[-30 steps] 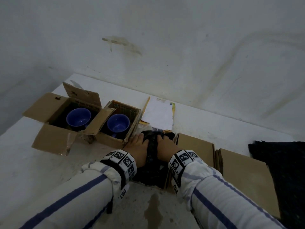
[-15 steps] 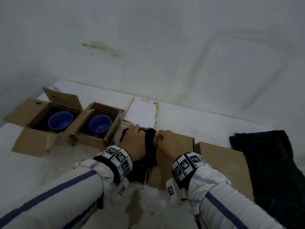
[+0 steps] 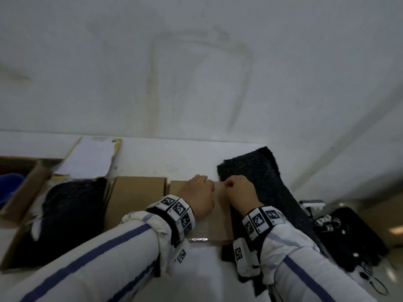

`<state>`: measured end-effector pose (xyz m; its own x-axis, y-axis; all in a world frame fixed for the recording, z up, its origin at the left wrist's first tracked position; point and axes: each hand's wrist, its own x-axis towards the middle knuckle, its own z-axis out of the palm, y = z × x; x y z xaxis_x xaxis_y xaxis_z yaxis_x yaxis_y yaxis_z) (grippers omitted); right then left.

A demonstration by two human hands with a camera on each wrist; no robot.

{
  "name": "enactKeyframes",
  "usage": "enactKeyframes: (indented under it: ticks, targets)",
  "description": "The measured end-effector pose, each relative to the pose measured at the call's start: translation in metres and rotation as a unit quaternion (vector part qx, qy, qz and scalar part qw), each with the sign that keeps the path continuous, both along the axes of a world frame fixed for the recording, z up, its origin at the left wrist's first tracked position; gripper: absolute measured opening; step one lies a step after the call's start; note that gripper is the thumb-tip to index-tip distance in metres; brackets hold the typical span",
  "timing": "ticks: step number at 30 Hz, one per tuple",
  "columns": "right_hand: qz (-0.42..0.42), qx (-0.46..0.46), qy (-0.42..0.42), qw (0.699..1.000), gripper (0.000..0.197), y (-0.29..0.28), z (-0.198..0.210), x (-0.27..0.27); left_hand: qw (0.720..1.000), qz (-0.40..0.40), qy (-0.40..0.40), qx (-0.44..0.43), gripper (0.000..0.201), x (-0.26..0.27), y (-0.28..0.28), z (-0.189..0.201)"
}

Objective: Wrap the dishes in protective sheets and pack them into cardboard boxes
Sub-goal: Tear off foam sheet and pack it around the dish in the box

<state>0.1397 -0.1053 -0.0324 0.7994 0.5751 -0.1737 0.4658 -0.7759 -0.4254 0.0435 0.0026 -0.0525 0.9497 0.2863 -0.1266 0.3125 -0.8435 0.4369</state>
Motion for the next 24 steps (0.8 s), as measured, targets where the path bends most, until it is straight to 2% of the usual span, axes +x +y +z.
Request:
enactKeyframes:
  ticks: [5, 12, 15, 18, 19, 21, 24]
  targets:
    - [0.043, -0.158, -0.012, 0.986, 0.037, -0.045, -0.029, 0.024, 1.000, -0.023, -0.011, 0.016, 0.029, 0.030, -0.029, -0.013]
    - [0.089, -0.141, -0.080, 0.983, 0.025, -0.057, -0.054, 0.032, 0.999, 0.005, -0.033, -0.004, 0.037, 0.039, -0.031, -0.031]
    - [0.066, -0.064, -0.063, 0.994, 0.021, -0.058, -0.054, 0.040, 0.998, 0.025, -0.048, -0.016, 0.032, 0.038, -0.030, -0.030]
    - [0.012, 0.087, -0.059, 0.994, 0.011, -0.059, -0.040, 0.046, 0.996, 0.062, -0.067, -0.020, 0.026, 0.038, -0.028, -0.020]
    - [0.003, 0.133, -0.065, 0.989, 0.011, -0.058, -0.034, 0.047, 0.994, 0.074, -0.066, -0.041, 0.032, 0.039, -0.027, -0.014]
    - [0.012, 0.200, -0.077, 0.977, 0.019, -0.053, -0.020, 0.044, 0.986, 0.100, -0.039, -0.131, 0.048, 0.040, -0.029, 0.003]
    - [0.065, 0.254, -0.099, 0.960, 0.035, -0.040, -0.004, 0.033, 0.944, 0.151, -0.019, -0.294, 0.050, 0.039, -0.033, 0.027]
